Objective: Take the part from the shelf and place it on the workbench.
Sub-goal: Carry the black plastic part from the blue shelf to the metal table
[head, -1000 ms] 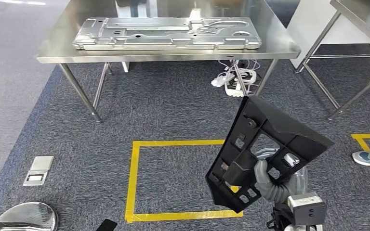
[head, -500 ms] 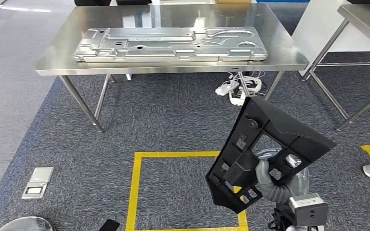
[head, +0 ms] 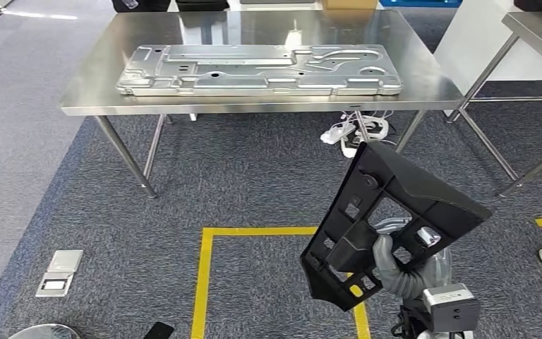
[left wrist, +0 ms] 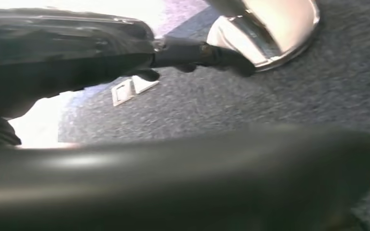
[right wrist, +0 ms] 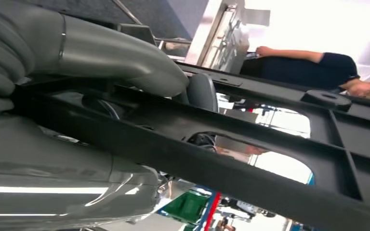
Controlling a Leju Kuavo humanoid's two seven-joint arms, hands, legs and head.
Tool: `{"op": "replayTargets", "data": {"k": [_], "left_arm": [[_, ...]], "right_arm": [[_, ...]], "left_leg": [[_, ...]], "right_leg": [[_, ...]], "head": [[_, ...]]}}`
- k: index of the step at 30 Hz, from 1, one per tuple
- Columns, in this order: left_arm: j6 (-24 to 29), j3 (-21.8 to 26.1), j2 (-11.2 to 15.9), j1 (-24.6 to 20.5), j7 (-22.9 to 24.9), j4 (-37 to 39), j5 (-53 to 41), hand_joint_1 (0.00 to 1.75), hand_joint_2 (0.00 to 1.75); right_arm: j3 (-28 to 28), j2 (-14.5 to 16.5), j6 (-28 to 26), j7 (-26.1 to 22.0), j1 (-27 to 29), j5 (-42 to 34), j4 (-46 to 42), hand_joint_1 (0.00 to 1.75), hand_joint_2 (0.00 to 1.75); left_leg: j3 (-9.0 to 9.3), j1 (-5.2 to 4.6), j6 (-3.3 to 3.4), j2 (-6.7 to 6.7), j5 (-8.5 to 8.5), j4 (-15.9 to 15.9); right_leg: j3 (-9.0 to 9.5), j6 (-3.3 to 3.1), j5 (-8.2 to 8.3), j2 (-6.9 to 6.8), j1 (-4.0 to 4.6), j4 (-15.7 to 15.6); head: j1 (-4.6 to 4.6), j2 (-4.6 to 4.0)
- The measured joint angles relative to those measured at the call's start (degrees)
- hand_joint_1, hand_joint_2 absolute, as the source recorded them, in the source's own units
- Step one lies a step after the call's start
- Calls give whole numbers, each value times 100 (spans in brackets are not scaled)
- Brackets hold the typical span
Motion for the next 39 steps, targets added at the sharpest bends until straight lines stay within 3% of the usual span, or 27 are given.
{"op": "replayTargets", "data": {"k": [2,4,5,6,7,9,10,12,16,18,20,21,22,24,25,26,28,31,33,35,36,37,38,39], "left_arm": [[0,-1,-2,-13,-11,0,-1,0,175],[0,0,-2,-18,-17,0,-1,0,175],[0,1,-2,-14,-17,0,-1,0,175],[0,1,-2,-10,-17,0,-1,0,175],[0,1,-2,-8,-18,0,-1,0,175],[0,-1,-3,-6,-21,0,-1,0,175],[0,-1,-4,-10,-24,0,-1,0,175],[0,-1,-4,-18,-32,0,-1,0,175],[0,-2,-7,-39,-50,0,1,0,175],[0,-1,-7,-46,-54,0,5,0,175],[0,0,-7,-22,-53,0,7,0,175],[0,1,-7,-5,-52,0,8,0,175],[0,1,-7,9,-52,0,8,0,175],[-2,1,-4,21,-54,0,20,0,175],[-4,4,-2,24,-54,1,33,0,175],[-8,6,0,23,-55,1,48,0,175],[-15,11,3,19,-56,2,68,0,175],[-26,11,8,29,-66,1,73,0,175],[-45,11,8,29,-74,1,73,0,175],[-60,11,8,31,-82,2,74,0,175],[-61,12,8,39,-86,2,74,0,175],[-63,12,8,46,-90,2,75,0,175],[-66,12,7,51,-93,2,75,0,175],[-68,12,5,54,-96,2,75,0,175]], "right_arm": [[3,1,0,0,-2,-1,-2,175,175],[6,1,-1,1,5,-1,2,175,175],[7,1,-1,1,11,-2,5,175,175],[6,1,-1,1,15,-2,8,175,175],[7,1,-1,1,17,-2,10,175,175],[9,1,0,1,13,-2,11,175,175],[10,2,0,2,10,-2,10,175,175],[9,2,0,3,10,-2,8,175,175],[4,8,-2,2,12,-1,-2,175,175],[5,13,-2,1,9,0,-3,175,175],[8,14,-2,2,11,0,1,175,175],[9,14,-1,3,12,1,2,175,175],[9,15,-1,3,12,2,4,175,175],[12,15,-1,3,7,19,4,175,175],[13,15,-1,1,-4,33,4,175,175],[13,14,-2,0,-18,60,1,175,175],[11,2,-16,-7,-56,139,-19,175,175],[-5,-64,-59,-11,-147,285,-91,175,175],[-38,-132,-97,-7,-240,334,-159,175,175],[-97,-200,-132,-1,-298,356,-229,175,175],[-130,-232,-145,2,-308,367,-262,175,175],[-160,-261,-153,3,-315,379,-296,175,175],[-185,-287,-160,4,-325,391,-329,175,175],[-210,-311,-164,5,-337,401,-360,175,175]], "left_leg": [[48,19,64,12,13,-38],[73,1,105,22,-13,-39],[87,-9,120,24,-29,-39],[104,-16,127,22,-48,-37],[131,-19,126,18,-70,-37],[208,-17,103,8,-132,-38],[239,-25,76,5,-170,-33],[273,-34,13,4,-225,-49],[281,-27,-115,9,-348,36],[-16,-16,-169,11,-581,609],[-500,-6,-202,11,-770,1361],[-666,-5,-205,11,-718,1535],[-737,-5,-199,11,-545,1501],[-615,-13,-151,11,-9,920],[-533,-34,-113,11,183,644],[-456,-58,-65,12,262,429],[-377,-101,28,15,167,238],[-163,-66,118,4,56,32],[10,-39,164,1,-9,-49],[139,-37,182,0,-110,-64],[210,-37,182,-2,-168,-64],[297,-37,180,-4,-233,-64],[394,-35,173,-7,-303,-65],[490,-33,158,-9,-379,-66]], "right_leg": [[-143,24,-217,-1,3,351],[-507,30,-532,0,12,1061],[-668,32,-605,0,13,1347],[-747,32,-571,0,15,1456],[-713,30,-427,0,16,1336],[-408,6,-26,-1,19,651],[-254,-13,89,-1,30,316],[-112,-66,98,1,60,24],[-26,-197,15,1,42,-43],[62,-248,-50,-19,21,-62],[162,-266,-140,-31,21,-62],[227,-265,-191,-27,21,-62],[306,-259,-247,-20,21,-62],[480,-235,-372,-6,17,-69],[546,-209,-428,-1,21,-76],[587,-177,-470,6,21,-91],[619,-92,-478,15,20,-117],[611,10,-417,9,12,49],[331,34,-539,6,13,564],[-141,46,-787,7,17,1176],[-324,50,-856,6,17,1329],[-432,52,-824,6,18,1308],[-463,53,-669,4,18,1117],[-442,49,-390,1,18,793]], "head": [[3,0],[4,0],[4,0],[4,0],[5,0],[5,0],[4,0],[2,0],[-3,0],[-4,0],[-3,0],[-3,0],[-3,0],[-3,0],[-3,0],[-4,0],[-8,0],[-5,0],[-2,0],[-1,0],[-1,0],[-1,0],[-1,0],[-1,0]]}}
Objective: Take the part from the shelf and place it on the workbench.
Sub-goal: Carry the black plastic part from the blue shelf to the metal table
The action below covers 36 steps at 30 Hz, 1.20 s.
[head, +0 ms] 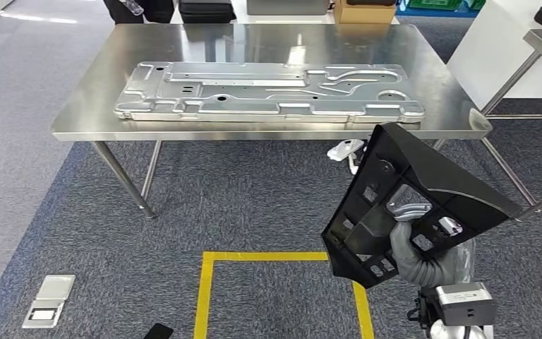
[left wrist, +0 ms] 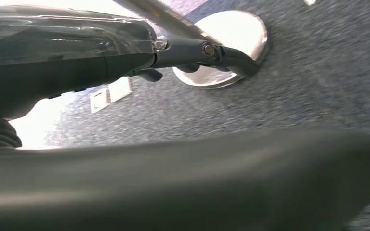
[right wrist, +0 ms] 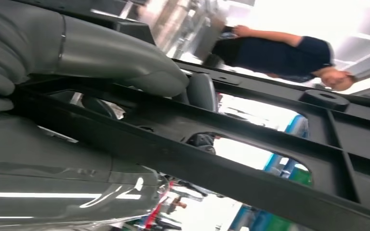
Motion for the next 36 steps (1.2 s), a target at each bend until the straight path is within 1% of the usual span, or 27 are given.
{"op": "replayTargets", "data": {"k": [1,2,3,5,7,9,11,12,13,14,15,16,18,19,20,21,23,24,26,27,28,29,30,31,33,34,36], "left_arm": [[-2,1,-2,0,-3,0,1,0,175],[-3,2,-2,-3,-8,0,7,0,175],[-4,3,-2,-5,-13,0,13,0,175],[-6,4,-3,-7,-35,0,25,0,175],[-5,4,-5,-13,-57,0,24,0,175],[-3,5,-5,-29,-66,0,25,0,175],[-3,8,-4,-25,-62,0,28,0,175],[-3,10,-3,-15,-58,0,29,0,175],[-4,12,-3,-3,-56,0,31,0,175],[-4,15,-3,6,-56,0,31,0,175],[-4,18,-3,11,-56,0,31,0,175],[-4,23,-2,19,-56,0,31,0,175],[-5,36,7,33,-56,0,31,0,175],[-5,41,13,43,-53,0,32,0,175],[-4,45,17,46,-53,0,31,0,175],[-4,47,19,47,-52,0,31,0,175],[-4,50,21,30,-53,0,28,0,175],[-5,50,21,17,-52,0,27,0,175],[-7,50,21,6,-52,0,26,0,175],[-7,50,21,11,-52,0,26,0,175],[-7,50,21,18,-52,0,26,0,175],[-9,50,20,26,-52,0,26,0,175],[-13,50,20,30,-52,0,26,0,175],[-18,50,19,32,-53,0,26,0,175],[-31,51,19,28,-53,0,28,0,175],[-38,51,19,28,-53,0,30,0,175],[-54,52,19,23,-52,0,31,0,175]], "right_arm": [[-25,-20,-5,1,-12,9,-22,175,175],[-48,-37,-13,2,-26,14,-39,175,175],[-67,-51,-21,3,-32,19,-56,175,175],[-90,-69,-37,4,-47,32,-98,175,175],[-98,-73,-44,2,-55,51,-145,175,175],[-98,-73,-45,1,-62,68,-165,175,175],[-98,-73,-45,1,-62,84,-168,175,175],[-98,-73,-45,1,-57,92,-168,175,175],[-98,-73,-45,1,-53,98,-167,175,175],[-97,-73,-45,1,-51,103,-167,175,175],[-97,-73,-45,1,-51,107,-167,175,175],[-97,-73,-45,1,-54,110,-167,175,175],[-97,-72,-46,2,-57,115,-164,175,175],[-96,-72,-48,2,-57,117,-164,175,175],[-94,-72,-52,2,-56,124,-165,175,175],[-94,-73,-59,1,-57,133,-169,175,175],[-94,-74,-91,-7,-84,178,-172,175,175],[-97,-75,-115,-11,-107,204,-173,175,175],[-102,-79,-161,-17,-142,255,-175,175,175],[-104,-82,-178,-17,-147,275,-175,175,175],[-106,-85,-188,-16,-148,294,-175,175,175],[-108,-90,-194,-16,-151,313,-175,175,175],[-109,-94,-199,-15,-154,328,-176,175,175],[-113,-98,-202,-14,-156,340,-176,175,175],[-127,-105,-209,-5,-159,361,-173,175,175],[-135,-108,-217,0,-159,375,-173,175,175],[-149,-110,-245,11,-168,445,-182,175,175]], "left_leg": [[82,2,-24,1,-71,-2],[124,1,-54,2,-128,-6],[148,1,-90,3,-171,-23],[180,-2,-164,4,-181,-36],[142,-2,-221,7,-111,182],[-184,9,-266,9,-131,777],[-665,24,-312,9,-411,1385],[-855,27,-326,9,-557,1533],[-977,27,-330,10,-617,1535],[-1030,25,-323,9,-538,1384],[-1030,18,-300,9,-308,1111],[-1017,6,-267,7,28,815],[-1014,-44,-193,4,420,436],[-1017,-66,-161,-2,490,379],[-993,-81,-128,-4,447,357],[-926,-73,-93,-8,487,308],[-774,-46,-30,-7,475,215],[-710,-34,-3,-6,459,179],[-630,-31,29,-4,392,156],[-588,-31,31,-5,345,155],[-532,-30,28,-7,293,156],[-460,-27,21,-11,235,156],[-377,-23,10,-14,174,156],[-295,-19,-7,-15,109,154],[-179,-21,-70,-16,1,148],[-144,-25,-110,-15,-33,144],[-111,-32,-174,-13,-50,154]], "right_leg": [[15,-15,276,-8,8,-274],[28,-41,467,-17,28,-494],[20,-82,587,-22,49,-610],[30,-182,551,-16,74,-658],[144,-265,508,-9,45,-705],[301,-314,430,-14,18,-764],[441,-331,324,-10,14,-788],[517,-331,264,-4,14,-791],[601,-330,201,3,14,-792],[693,-327,136,9,15,-793],[790,-319,69,12,17,-795],[881,-306,2,13,18,-798],[995,-243,-109,29,19,-815],[1034,-202,-137,40,19,-808],[1066,-156,-139,51,21,-799],[1098,-121,-135,52,22,-765],[1037,-76,-124,43,26,-507],[898,-66,-187,39,27,-260],[479,-42,-452,36,30,320],[284,-27,-583,35,30,515],[150,-12,-635,32,30,573],[91,-7,-562,29,30,467],[99,-7,-351,25,30,213],[138,-13,-48,20,30,-94],[164,-66,348,-1,56,-528],[154,-112,420,-9,72,-593],[177,-209,401,-9,76,-609]], "head": [[-7,0],[-6,0],[-7,0],[-2,0],[-5,0],[-16,0],[-26,0],[-27,0],[-28,0],[-27,0],[-27,0],[-27,0],[-31,0],[-33,0],[-37,0],[-38,0],[-33,0],[-31,0],[-26,0],[-26,0],[-25,0],[-25,0],[-25,0],[-25,0],[-25,0],[-24,0],[-21,0]]}}
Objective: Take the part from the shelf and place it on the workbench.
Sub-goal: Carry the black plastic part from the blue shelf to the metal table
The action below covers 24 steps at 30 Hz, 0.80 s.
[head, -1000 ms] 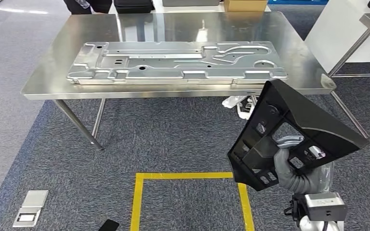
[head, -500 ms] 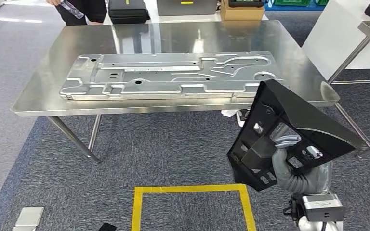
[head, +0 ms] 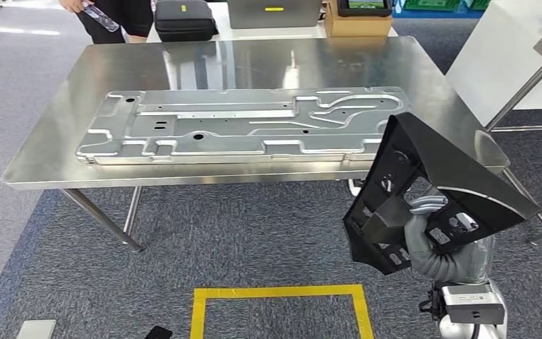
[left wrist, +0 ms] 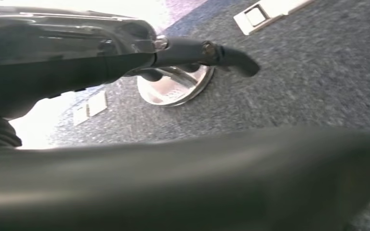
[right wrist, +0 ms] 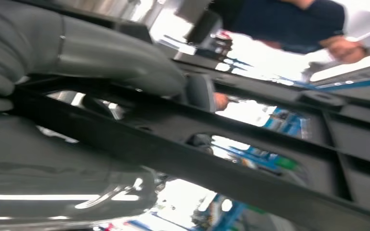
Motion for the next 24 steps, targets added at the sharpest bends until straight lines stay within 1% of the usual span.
{"op": "replayTargets", "data": {"k": [1,2,3,4,5,6,7,8,9,10,11,12,13,14,15,16,17,18,19,21,22,23,24], "left_arm": [[-4,0,0,-2,0,0,1,0,175],[-8,0,1,-9,0,0,2,0,175],[-9,0,1,-16,0,0,3,0,175],[-9,1,1,-20,0,0,11,0,175],[-10,2,2,-16,1,0,28,0,175],[-11,4,2,-5,1,0,46,0,175],[-13,6,2,12,2,0,63,0,175],[-14,8,2,29,3,0,74,0,175],[-18,9,2,40,7,0,74,0,175],[-26,10,2,48,17,0,73,0,175],[-37,11,8,52,35,0,72,0,175],[-48,13,13,53,54,0,70,0,175],[-59,14,17,55,70,0,68,0,175],[-66,15,22,61,82,0,67,0,175],[-70,15,22,64,87,0,64,0,175],[-75,15,23,66,90,0,62,0,175],[-81,16,23,61,92,0,61,0,175],[-92,15,23,50,92,0,60,0,175],[-105,15,22,37,92,0,59,0,175],[-128,15,21,29,93,0,60,0,175],[-133,15,21,33,95,0,60,0,175],[-139,15,21,41,96,0,58,0,175],[-148,15,21,48,96,0,52,0,175]], "right_arm": [[-4,0,-28,17,-7,71,-11,175,175],[-7,0,-76,67,-21,203,-19,175,175],[-10,0,-143,148,-35,394,-25,175,175],[-19,-1,-225,255,-48,641,-25,175,175],[-32,-3,-326,400,-62,965,-14,175,175],[-47,-9,-432,558,-72,1319,3,175,175],[-66,-17,-543,723,-79,1691,26,175,175],[-82,-28,-655,898,-90,2079,51,175,175],[-94,-43,-745,1061,-106,2434,74,175,175],[-102,-66,-809,1218,-132,2761,96,175,175],[-105,-97,-849,1367,-170,3059,123,175,175],[-105,-135,-870,1506,-212,3322,155,175,175],[-104,-179,-882,1632,-249,3546,184,175,175],[-103,-220,-899,1736,-276,3737,211,175,175],[-103,-261,-924,1840,-295,3913,227,175,175],[-105,-301,-952,1933,-312,4085,241,175,175],[-107,-339,-982,2015,-338,4243,255,175,175],[-110,-380,-1008,2086,-371,4375,273,175,175],[-115,-423,-1023,2135,-402,4469,293,175,175],[-128,-498,-1040,2202,-437,4557,336,175,175],[-136,-527,-1043,2231,-440,4597,358,175,175],[-146,-552,-1046,2267,-440,4648,379,175,175],[-158,-575,-1049,2307,-440,4719,395,175,175]], "left_leg": [[-3,-1,-24,3,8,66],[-63,1,-48,4,1,209],[-190,8,-77,6,-45,447],[-369,18,-107,8,-135,745],[-590,28,-134,9,-262,1059],[-800,33,-151,9,-372,1304],[-952,34,-155,10,-411,1417],[-1032,31,-145,10,-339,1368],[-1031,22,-117,10,-149,1153],[-985,3,-67,10,143,825],[-948,-23,-17,10,359,570],[-921,-56,39,10,468,369],[-910,-85,87,7,540,264],[-902,-103,117,4,507,253],[-852,-105,148,-1,517,192],[-776,-89,167,-4,564,139],[-692,-70,187,-5,558,82],[-611,-50,205,-5,551,31],[-551,-37,219,-4,533,-6],[-482,-25,234,-4,465,-24],[-441,-19,227,-6,419,-24],[-384,-12,213,-8,367,-23],[-311,-2,196,-11,310,-23]], "right_leg": [[43,-32,-19,1,-15,-24],[97,-61,-40,0,-32,-50],[155,-85,-66,-3,-47,-73],[201,-107,-98,-8,-51,-87],[240,-120,-135,-8,-51,-92],[279,-125,-176,-6,-49,-92],[328,-128,-218,-2,-47,-92],[388,-127,-266,2,-42,-92],[457,-124,-315,6,-35,-93],[528,-118,-370,6,-30,-98],[594,-105,-418,5,-25,-105],[635,-83,-458,8,-27,-117],[670,-48,-493,12,-31,-137],[702,-3,-491,17,-31,-127],[730,41,-480,22,-32,-115],[763,78,-472,21,-29,-68],[753,99,-462,20,-25,38],[674,112,-506,19,-24,197],[524,122,-598,18,-25,439],[112,156,-846,17,-27,958],[-55,179,-913,16,-29,1101],[-145,200,-864,16,-30,1083],[-157,215,-691,15,-33,903]], "head": [[0,0],[-2,0],[-7,0],[-9,0],[-12,0],[-13,0],[-13,0],[-13,0],[-13,0],[-13,0],[-10,0],[-9,0],[-9,0],[-9,0],[-10,0],[-9,0],[-8,0],[-5,0],[-3,0],[-2,0],[-1,0],[-2,0],[-2,0]]}}
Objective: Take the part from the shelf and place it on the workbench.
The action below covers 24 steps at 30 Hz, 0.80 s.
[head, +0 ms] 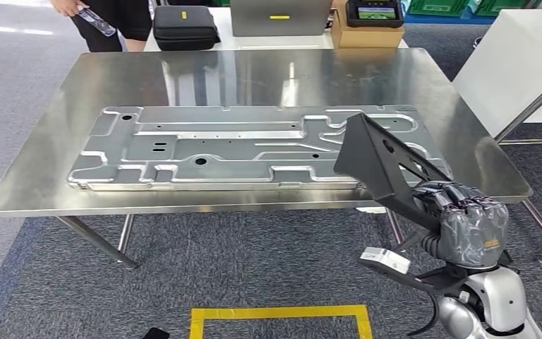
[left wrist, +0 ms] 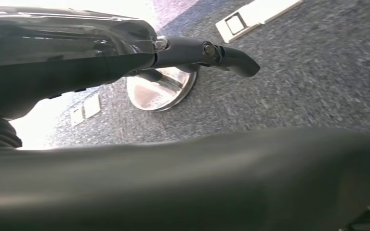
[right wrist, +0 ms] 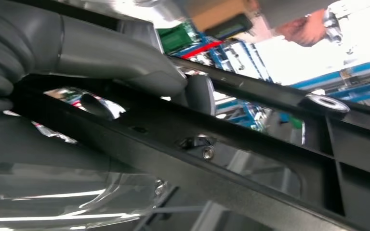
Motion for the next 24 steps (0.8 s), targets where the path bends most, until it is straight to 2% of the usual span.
{"op": "replayTargets", "data": {"k": [2,4,6,8,9,10,12,13,14,15,17,18,19,20,21,24], "left_arm": [[-21,0,-1,4,3,0,-33,0,175],[-35,-2,1,-5,24,0,-74,0,175],[-45,-7,2,-14,63,0,-94,0,175],[-62,-16,2,-26,90,0,-119,0,175],[-72,-21,2,-36,96,0,-140,0,175],[-80,-25,3,-47,99,0,-161,0,175],[-91,-30,3,-50,110,0,-182,0,175],[-94,-31,3,-45,112,0,-181,0,175],[-96,-32,3,-39,106,0,-179,0,175],[-98,-32,3,-37,97,0,-174,0,175],[-99,-31,6,-39,84,0,-164,0,175],[-100,-30,14,-40,87,0,-161,0,175],[-103,-30,22,-41,91,0,-160,0,175],[-105,-29,31,-40,96,0,-158,0,175],[-108,-28,36,-41,97,0,-157,0,175],[-118,-27,38,-42,98,0,-156,0,175]], "right_arm": [[-31,-49,-16,113,-4,218,26,175,175],[-74,-103,-58,291,-12,640,63,175,175],[-155,-168,-114,509,-14,1275,95,175,175],[-316,-307,-191,582,-8,1819,102,175,175],[-478,-391,-275,429,-1,1970,102,175,175],[-705,-455,-384,122,15,2035,102,175,175],[-1316,-461,-633,-824,53,2068,103,175,175],[-1639,-406,-722,-1313,64,2076,104,175,175],[-1938,-326,-780,-1737,66,2082,102,175,175],[-2205,-233,-811,-2094,58,2087,99,175,175],[-2658,-37,-830,-2618,39,2086,89,175,175],[-2843,48,-831,-2793,23,2085,88,175,175],[-3001,124,-830,-2906,6,2084,90,175,175],[-3125,186,-829,-2963,-9,2084,93,175,175],[-3222,232,-829,-2978,-27,2083,98,175,175],[-3400,292,-829,-2970,-86,2082,136,175,175]], "left_leg": [[165,14,-45,-4,-121,-2],[248,10,-109,-5,-215,-3],[280,0,-162,-5,-263,-5],[276,-2,-204,3,-299,85],[195,3,-232,8,-356,247],[49,13,-264,14,-454,511],[-379,32,-312,20,-704,1189],[-573,35,-319,21,-758,1432],[-697,32,-314,22,-701,1510],[-734,23,-290,22,-517,1390],[-634,-21,-179,24,31,810],[-587,-53,-107,27,215,575],[-543,-88,-44,28,313,401],[-520,-114,-4,31,314,316],[-491,-127,-7,31,296,230],[-429,-119,-85,25,258,97]], "right_leg": [[89,7,513,-5,1,-570],[130,-61,740,-18,25,-881],[127,-166,708,-21,41,-909],[182,-226,693,-21,11,-931],[224,-248,671,-28,-5,-943],[265,-267,643,-40,-17,-952],[337,-293,576,-63,-19,-956],[378,-299,541,-66,-17,-956],[429,-301,503,-65,-12,-956],[489,-300,461,-59,-4,-957],[615,-293,377,-52,8,-971],[661,-284,347,-50,3,-985],[681,-265,330,-48,-8,-1002],[683,-244,317,-46,-19,-1013],[681,-226,316,-44,-22,-1024],[695,-207,316,-52,-17,-1067]], "head": [[-1,0],[3,0],[4,0],[-2,0],[-4,0],[-6,0],[-7,0],[-7,0],[-7,0],[-7,0],[-5,0],[-4,0],[-3,0],[-2,0],[-3,0],[2,0]]}}
